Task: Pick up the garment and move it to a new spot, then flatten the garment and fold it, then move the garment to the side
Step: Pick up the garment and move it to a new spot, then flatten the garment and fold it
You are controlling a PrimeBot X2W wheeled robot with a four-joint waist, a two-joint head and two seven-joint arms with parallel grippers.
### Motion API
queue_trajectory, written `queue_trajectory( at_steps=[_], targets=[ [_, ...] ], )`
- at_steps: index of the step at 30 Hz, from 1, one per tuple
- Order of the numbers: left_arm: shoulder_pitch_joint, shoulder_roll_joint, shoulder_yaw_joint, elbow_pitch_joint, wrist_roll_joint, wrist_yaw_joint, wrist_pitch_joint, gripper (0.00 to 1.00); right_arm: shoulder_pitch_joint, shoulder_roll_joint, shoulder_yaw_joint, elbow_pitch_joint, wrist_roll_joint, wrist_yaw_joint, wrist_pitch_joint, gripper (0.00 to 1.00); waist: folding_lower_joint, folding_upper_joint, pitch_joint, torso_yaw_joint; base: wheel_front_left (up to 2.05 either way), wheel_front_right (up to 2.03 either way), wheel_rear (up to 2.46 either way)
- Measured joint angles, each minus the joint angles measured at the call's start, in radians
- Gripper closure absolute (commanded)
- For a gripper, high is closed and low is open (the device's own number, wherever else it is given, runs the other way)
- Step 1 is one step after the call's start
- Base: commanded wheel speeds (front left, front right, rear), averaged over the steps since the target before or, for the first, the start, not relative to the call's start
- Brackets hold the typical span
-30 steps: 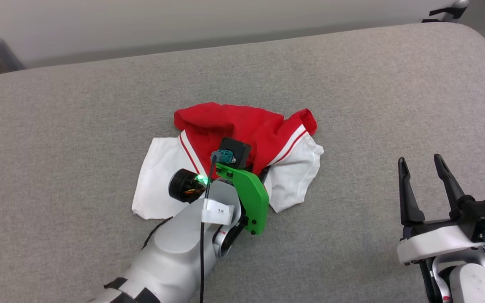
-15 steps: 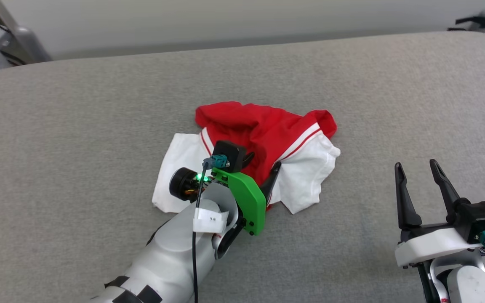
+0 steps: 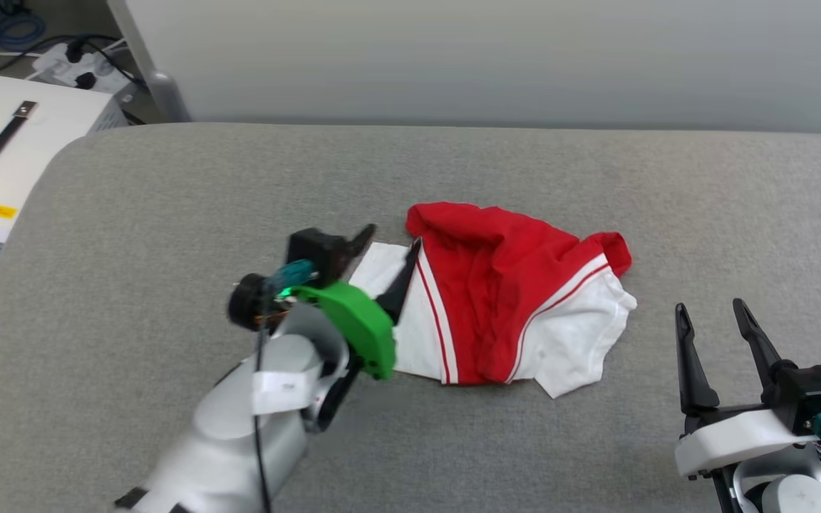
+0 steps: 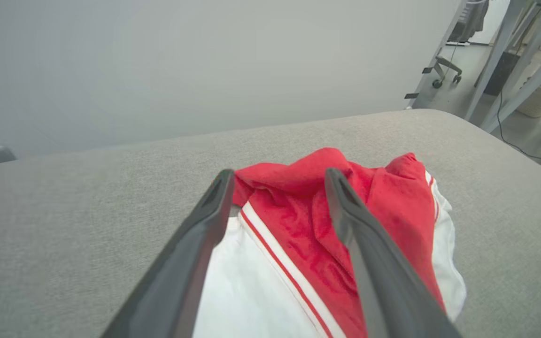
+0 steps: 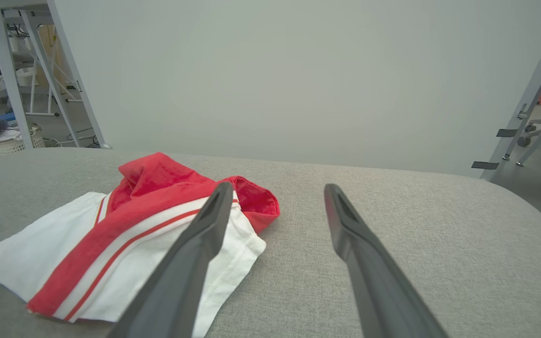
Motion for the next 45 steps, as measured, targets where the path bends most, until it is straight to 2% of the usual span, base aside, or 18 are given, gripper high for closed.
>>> queue_trajectory(
  at_steps=[3,6,9,15,21,26,30,34,37,40,45],
  targets=[
    [0.086,0.063,0.107,-0.138,0.051,0.049,0.000,0.00,0.010,0.000,0.002,0.000,0.000,0.000,0.000,0.00,0.0000,0.0000,-0.013,0.019,0.00,0.00,0.00],
    [0.204,0.110,0.214,-0.301,0.162,0.085,0.000,0.00,0.014,0.000,0.005,0.000,0.000,0.000,0.000,0.00,0.0000,0.0000,-0.020,0.033,0.00,0.00,0.00],
    [0.335,0.115,0.319,-0.427,0.244,0.099,0.000,0.00,0.018,0.000,0.004,0.000,0.000,0.000,0.000,0.00,0.0000,0.0000,-0.019,0.042,0.00,0.00,0.00],
    [0.520,0.069,0.475,-0.528,0.351,0.093,0.000,0.00,0.025,0.000,0.001,0.005,0.000,0.000,0.000,0.00,0.0000,0.0000,-0.018,0.041,0.00,0.00,0.00],
    [0.563,0.013,0.572,-0.551,0.425,0.030,0.000,0.00,0.029,0.000,0.021,0.053,-0.009,0.000,0.034,0.00,0.0000,0.0000,-0.007,0.040,0.00,0.00,0.00],
    [0.563,-0.022,0.630,-0.552,0.477,-0.016,0.000,0.00,0.023,-0.053,0.090,0.038,-0.006,0.000,0.268,0.00,0.0000,0.0000,0.013,0.040,0.00,0.00,0.00],
    [0.562,-0.060,0.694,-0.576,0.518,-0.023,0.000,0.00,-0.014,-0.108,0.130,-0.009,0.024,0.000,0.522,0.00,0.0000,0.0000,0.033,0.042,0.00,0.00,0.00],
    [0.562,-0.085,0.717,-0.576,0.554,-0.052,0.000,0.00,-0.062,-0.115,0.152,-0.056,0.090,0.000,0.742,0.00,0.0000,0.0000,0.053,0.054,0.00,0.00,0.00],
    [0.562,-0.100,0.734,-0.566,0.570,-0.063,0.000,0.00,-0.079,-0.128,0.163,-0.072,0.118,0.000,0.861,0.00,0.0000,0.0000,0.065,0.071,0.00,0.00,0.00],
    [0.561,-0.110,0.752,-0.553,0.582,-0.067,0.000,0.00,-0.091,-0.133,0.171,-0.081,0.128,0.000,0.938,0.00,0.0000,0.0000,0.077,0.090,0.00,0.00,0.00],
    [0.555,-0.126,0.761,-0.548,0.601,-0.081,0.000,0.00,-0.124,-0.135,0.189,-0.059,0.128,0.000,0.969,0.00,0.0000,0.0000,0.101,0.125,0.00,0.00,0.00]
  ],
)
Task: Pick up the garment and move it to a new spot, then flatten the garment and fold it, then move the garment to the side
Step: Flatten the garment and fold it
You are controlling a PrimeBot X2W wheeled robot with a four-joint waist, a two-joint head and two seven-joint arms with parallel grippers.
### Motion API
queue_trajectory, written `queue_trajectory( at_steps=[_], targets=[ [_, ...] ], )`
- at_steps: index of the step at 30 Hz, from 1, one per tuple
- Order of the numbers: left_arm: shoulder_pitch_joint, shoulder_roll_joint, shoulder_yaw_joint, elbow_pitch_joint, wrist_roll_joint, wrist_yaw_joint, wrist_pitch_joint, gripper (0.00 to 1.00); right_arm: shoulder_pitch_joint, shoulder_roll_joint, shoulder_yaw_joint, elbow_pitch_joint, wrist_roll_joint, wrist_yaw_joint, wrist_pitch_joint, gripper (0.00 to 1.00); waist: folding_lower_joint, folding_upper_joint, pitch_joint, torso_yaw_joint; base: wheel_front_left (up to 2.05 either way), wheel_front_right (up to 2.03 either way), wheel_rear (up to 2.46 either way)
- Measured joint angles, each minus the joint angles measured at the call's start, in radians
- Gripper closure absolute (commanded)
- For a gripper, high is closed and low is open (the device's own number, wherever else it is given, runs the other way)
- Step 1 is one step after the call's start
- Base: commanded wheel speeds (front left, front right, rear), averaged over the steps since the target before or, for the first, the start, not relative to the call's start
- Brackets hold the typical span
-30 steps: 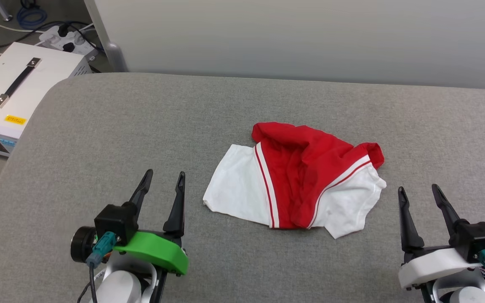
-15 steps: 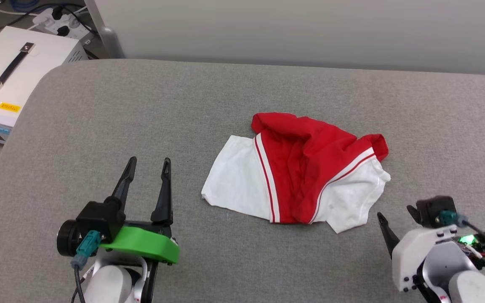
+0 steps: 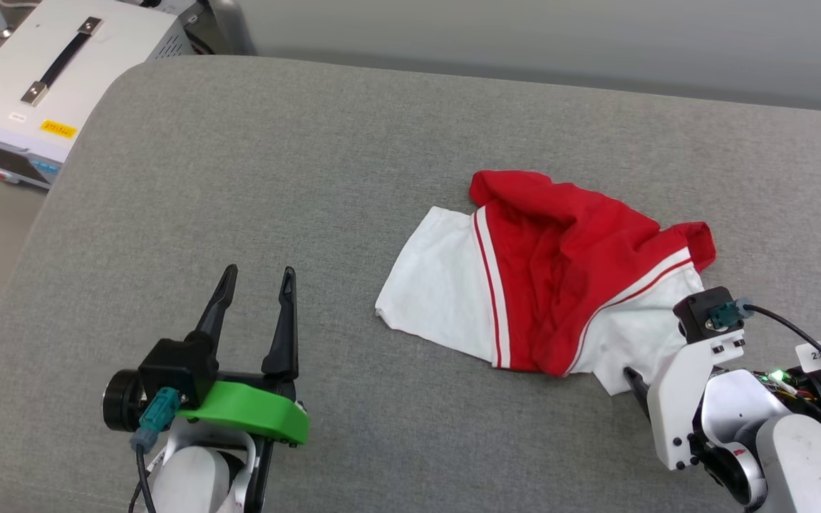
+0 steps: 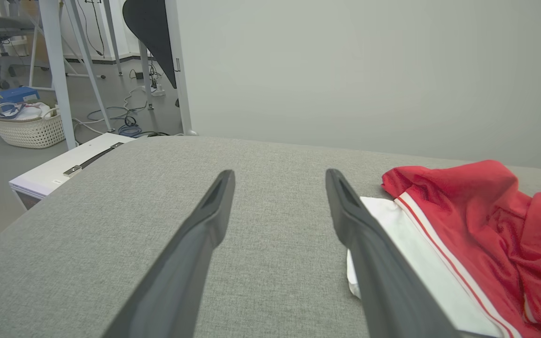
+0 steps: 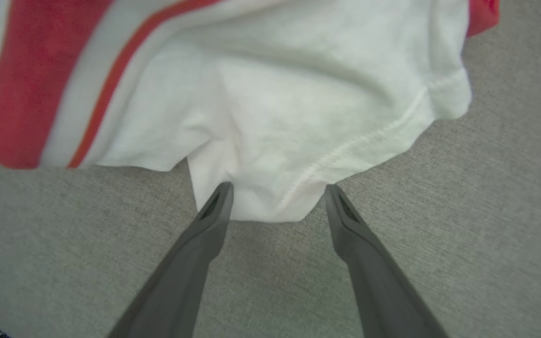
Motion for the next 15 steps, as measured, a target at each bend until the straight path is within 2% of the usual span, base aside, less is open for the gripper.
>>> queue_trajectory(
  at_steps=[8,9,10,11,12,15],
  targets=[
    [-0.029,-0.009,0.018,0.001,0.011,-0.014,0.000,0.00,-0.024,0.002,-0.003,0.082,-0.006,0.000,0.007,0.00,0.0000,0.0000,0.044,0.049,0.00,0.00,0.00],
    [-0.031,-0.010,0.020,0.002,0.011,-0.014,0.000,0.00,-0.026,0.002,-0.004,0.092,-0.006,0.000,0.008,0.02,0.0000,0.0000,0.048,0.055,0.00,0.00,0.00],
    [-0.032,-0.011,0.021,0.002,0.011,-0.014,0.000,0.00,-0.029,0.002,-0.004,0.099,-0.006,0.000,0.008,0.26,0.0000,0.0000,0.052,0.060,0.00,0.00,0.00],
    [-0.033,-0.011,0.023,0.003,0.011,-0.014,0.000,0.00,-0.031,-0.001,-0.003,0.102,-0.006,0.000,0.008,0.75,0.0000,0.0000,0.054,0.063,0.00,0.00,0.00],
    [-0.033,-0.012,0.025,0.005,0.011,-0.015,0.000,0.00,-0.032,-0.005,-0.002,0.104,-0.006,0.000,0.007,1.00,0.0000,0.0000,0.057,0.066,0.00,0.00,0.00],
    [-0.032,-0.013,0.033,0.013,0.012,-0.018,0.000,0.00,-0.032,-0.016,0.003,0.108,-0.003,0.000,0.006,1.00,0.0000,0.0000,0.053,0.065,0.00,0.00,0.00]
  ],
)
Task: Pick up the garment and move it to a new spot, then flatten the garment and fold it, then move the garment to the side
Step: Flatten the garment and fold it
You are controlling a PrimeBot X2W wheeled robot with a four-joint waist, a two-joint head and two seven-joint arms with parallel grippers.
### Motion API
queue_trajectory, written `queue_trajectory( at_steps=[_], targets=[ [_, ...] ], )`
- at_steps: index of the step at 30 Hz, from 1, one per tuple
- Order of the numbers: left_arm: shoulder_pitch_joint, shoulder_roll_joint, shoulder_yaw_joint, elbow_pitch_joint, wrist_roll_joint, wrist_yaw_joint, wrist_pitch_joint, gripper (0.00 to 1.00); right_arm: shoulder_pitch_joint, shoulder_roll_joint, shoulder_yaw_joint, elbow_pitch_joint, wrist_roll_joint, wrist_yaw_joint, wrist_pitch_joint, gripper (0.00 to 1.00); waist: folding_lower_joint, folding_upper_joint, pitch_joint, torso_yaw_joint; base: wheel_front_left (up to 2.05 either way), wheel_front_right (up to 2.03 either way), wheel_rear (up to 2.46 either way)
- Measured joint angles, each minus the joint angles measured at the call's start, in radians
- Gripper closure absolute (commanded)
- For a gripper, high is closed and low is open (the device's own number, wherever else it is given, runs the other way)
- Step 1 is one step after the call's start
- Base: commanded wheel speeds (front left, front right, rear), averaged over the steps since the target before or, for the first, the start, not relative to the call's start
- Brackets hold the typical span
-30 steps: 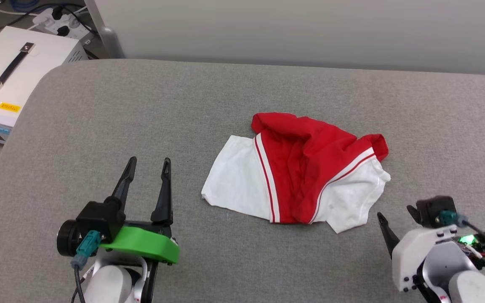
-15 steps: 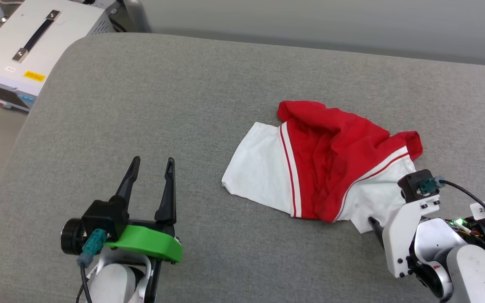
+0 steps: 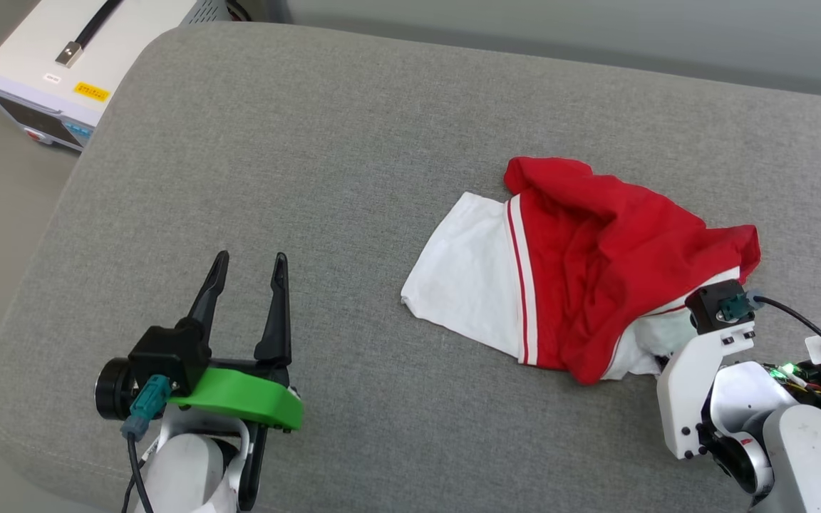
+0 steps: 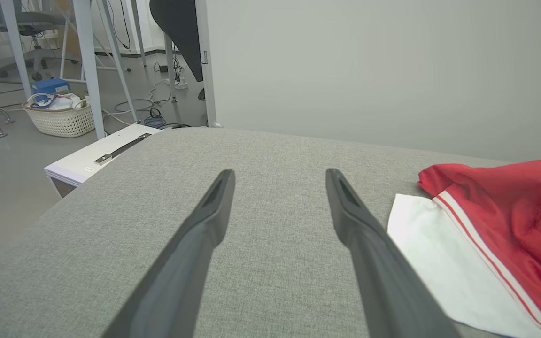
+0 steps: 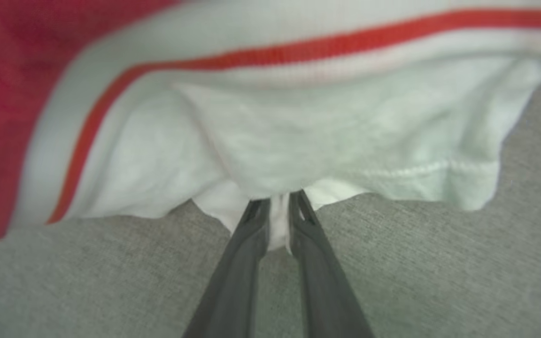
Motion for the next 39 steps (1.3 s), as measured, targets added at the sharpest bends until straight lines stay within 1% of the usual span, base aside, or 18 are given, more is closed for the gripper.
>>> queue_trajectory(
  at_steps=[4,7,10,15,19,21,25,26,27,32,39],
  targets=[
    [0.001,-0.001,0.006,0.011,0.007,-0.003,0.000,0.00,0.002,-0.019,0.005,0.000,0.006,0.000,-0.008,1.00,0.0000,0.0000,-0.017,-0.015,0.00,0.00,0.00],
    [0.003,-0.002,0.008,0.016,0.009,-0.004,0.000,0.00,0.021,-0.051,0.005,-0.015,0.021,0.000,-0.007,1.00,0.0000,0.0000,-0.035,-0.033,0.00,0.00,0.00],
    [0.004,-0.002,0.009,0.021,0.009,-0.006,0.000,0.00,0.048,-0.108,-0.005,-0.038,0.033,0.001,0.010,1.00,0.0000,0.0000,-0.053,-0.055,0.00,0.00,0.00],
    [0.005,-0.002,-0.001,0.026,0.008,-0.009,0.000,0.00,0.085,-0.244,-0.069,-0.061,0.044,0.000,0.047,1.00,0.0000,0.0000,-0.078,-0.091,0.00,0.00,0.00],
    [0.005,-0.003,-0.010,0.030,0.008,-0.010,0.000,0.00,0.088,-0.338,-0.111,-0.063,0.050,0.000,0.063,1.00,0.0000,0.0000,-0.085,-0.113,0.00,0.00,0.00],
    [0.005,-0.003,-0.013,0.031,0.008,-0.010,0.000,0.00,0.088,-0.360,-0.134,-0.051,0.055,0.000,0.063,1.00,0.0000,0.0000,-0.081,-0.118,0.00,0.00,0.00],
    [0.005,-0.003,-0.015,0.040,0.007,-0.010,0.000,0.00,0.085,-0.384,-0.135,0.001,0.047,0.000,0.042,1.00,0.0000,0.0000,-0.069,-0.122,0.00,0.00,0.00],
    [0.005,-0.003,-0.016,0.043,0.007,-0.011,0.000,0.00,0.084,-0.384,-0.133,0.015,0.044,0.000,0.031,0.93,0.0000,0.0000,-0.067,-0.123,0.00,0.00,0.00],
    [0.004,-0.003,-0.018,0.045,0.007,-0.012,0.000,0.00,0.082,-0.383,-0.129,0.030,0.040,0.000,0.014,0.00,0.0000,0.0000,-0.065,-0.125,0.00,0.00,0.00],
    [0.004,-0.003,-0.019,0.053,0.007,-0.013,0.000,0.00,0.063,-0.337,-0.132,0.083,0.025,0.000,-0.091,0.00,0.0001,0.0000,-0.068,-0.137,0.00,0.00,0.00],
    [0.004,-0.004,-0.016,0.061,0.002,-0.014,0.000,0.00,0.043,-0.272,-0.183,0.055,-0.009,0.000,-0.280,0.00,0.0001,0.0001,-0.091,-0.167,0.00,0.00,0.00]
  ],
)
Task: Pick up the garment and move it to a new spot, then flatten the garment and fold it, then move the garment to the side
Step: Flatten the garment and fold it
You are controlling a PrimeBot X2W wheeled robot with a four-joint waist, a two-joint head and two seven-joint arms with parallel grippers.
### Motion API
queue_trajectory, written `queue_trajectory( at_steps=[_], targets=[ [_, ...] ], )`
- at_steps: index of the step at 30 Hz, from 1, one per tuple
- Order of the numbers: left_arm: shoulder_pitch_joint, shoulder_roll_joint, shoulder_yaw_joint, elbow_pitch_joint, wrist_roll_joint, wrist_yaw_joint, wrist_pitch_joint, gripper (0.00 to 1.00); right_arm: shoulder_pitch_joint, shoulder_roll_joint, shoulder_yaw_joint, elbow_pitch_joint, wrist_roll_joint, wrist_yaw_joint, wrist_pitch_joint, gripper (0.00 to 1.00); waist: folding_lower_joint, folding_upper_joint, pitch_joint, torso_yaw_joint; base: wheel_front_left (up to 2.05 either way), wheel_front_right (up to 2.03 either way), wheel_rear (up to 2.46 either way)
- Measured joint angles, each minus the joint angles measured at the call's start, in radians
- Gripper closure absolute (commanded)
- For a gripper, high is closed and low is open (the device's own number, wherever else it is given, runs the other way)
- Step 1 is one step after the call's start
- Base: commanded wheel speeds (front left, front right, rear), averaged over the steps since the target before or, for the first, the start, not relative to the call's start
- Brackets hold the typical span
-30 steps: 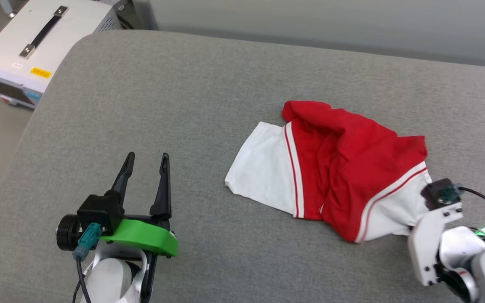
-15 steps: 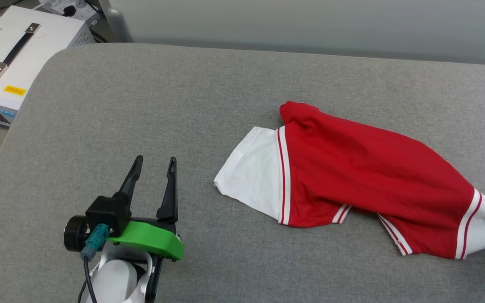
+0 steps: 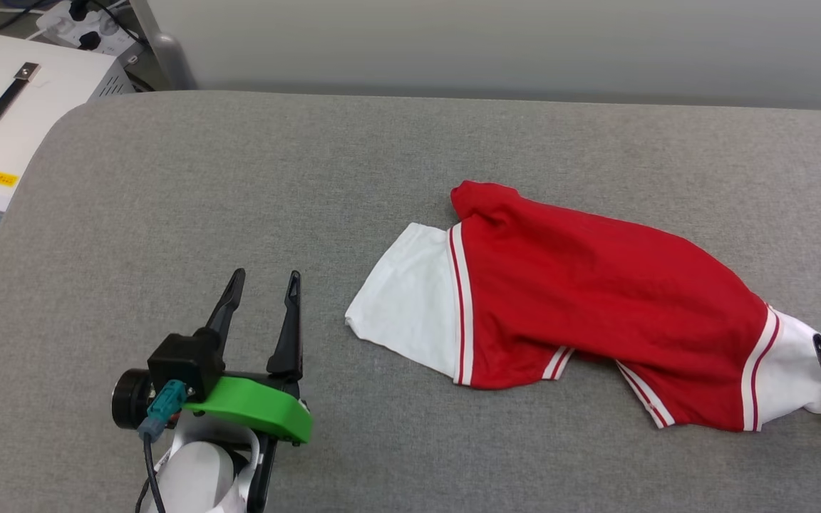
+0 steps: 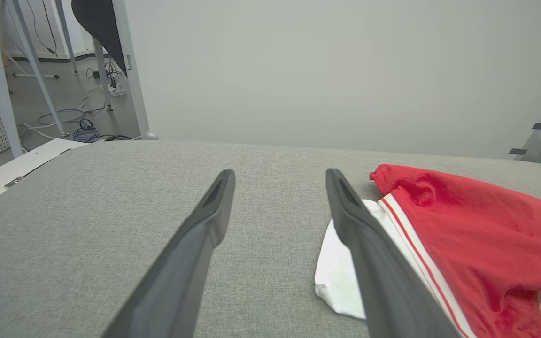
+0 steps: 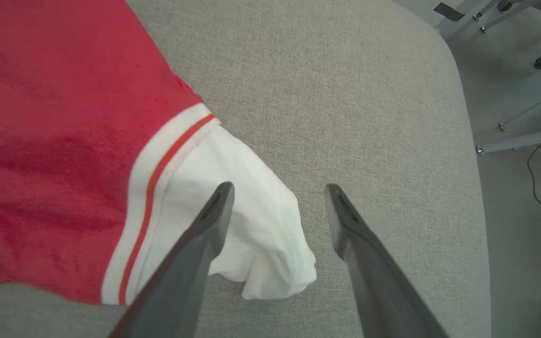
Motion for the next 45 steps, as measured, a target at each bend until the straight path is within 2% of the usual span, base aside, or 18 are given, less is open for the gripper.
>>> queue_trajectory(
  at_steps=[4,10,16,21,23,27,30,34,41,42,43,45],
  targets=[
    [0.001,0.000,-0.007,0.004,-0.029,-0.001,0.000,0.00,0.006,0.058,-0.035,-0.052,0.001,0.000,-0.117,0.00,0.0000,0.0000,-0.016,-0.018,0.00,0.00,0.00],
    [0.002,0.000,-0.042,0.028,-0.066,-0.004,0.000,0.00,0.081,0.196,-0.097,-0.156,0.006,0.000,-0.288,0.00,0.0000,0.0000,-0.029,-0.052,0.00,0.00,0.00],
    [-0.003,0.008,-0.111,0.077,-0.082,-0.008,0.033,0.00,0.123,0.283,-0.105,-0.242,-0.010,0.000,-0.360,0.00,0.0000,-0.0001,-0.017,-0.085,0.00,0.00,0.00],
    [-0.051,0.038,-0.140,0.047,-0.111,-0.008,0.177,0.00,0.133,0.308,-0.109,-0.274,-0.022,0.000,-0.361,0.00,0.0000,0.0000,0.010,-0.108,0.00,0.00,0.00],
    [-0.074,0.056,-0.150,0.036,-0.113,-0.006,0.291,0.00,0.133,0.309,-0.110,-0.276,-0.028,0.000,-0.361,0.00,0.0000,-0.0001,0.023,-0.117,0.00,0.00,0.00],
    [-0.092,0.101,-0.156,0.029,-0.086,0.053,0.517,0.00,0.133,0.313,-0.097,-0.277,-0.031,0.000,-0.362,0.00,0.0000,-0.0001,0.047,-0.137,0.00,0.00,0.00],
    [-0.099,0.130,-0.154,0.025,-0.056,0.092,0.618,0.00,0.133,0.318,-0.084,-0.275,-0.037,0.000,-0.362,0.00,0.0000,-0.0001,0.065,-0.152,0.00,0.00,0.00],
    [-0.113,0.152,-0.154,0.024,-0.031,0.125,0.668,0.00,0.132,0.325,-0.067,-0.265,-0.037,0.000,-0.372,0.00,-0.0001,0.0000,0.092,-0.171,0.00,0.00,0.00],
    [-0.121,0.167,-0.158,0.056,-0.023,0.133,0.720,0.00,0.131,0.327,-0.057,-0.244,-0.037,0.000,-0.388,0.00,0.0000,-0.0001,0.129,-0.196,0.00,0.00,0.00],
    [-0.123,0.167,-0.159,0.059,-0.028,0.131,0.725,0.67,0.130,0.327,-0.056,-0.240,-0.037,0.000,-0.390,0.00,0.0000,0.0000,0.132,-0.198,0.00,0.00,0.00],
    [-0.124,0.168,-0.159,0.060,-0.034,0.125,0.723,1.00,0.128,0.326,-0.056,-0.237,-0.037,0.000,-0.392,0.00,-0.0001,-0.0001,0.135,-0.200,0.00,0.00,0.00],
    [-0.125,0.167,-0.160,0.063,-0.046,0.114,0.722,1.00,0.125,0.325,-0.055,-0.231,-0.037,0.000,-0.392,0.00,0.0000,-0.0001,0.137,-0.200,0.00,0.00,0.00]
  ],
)
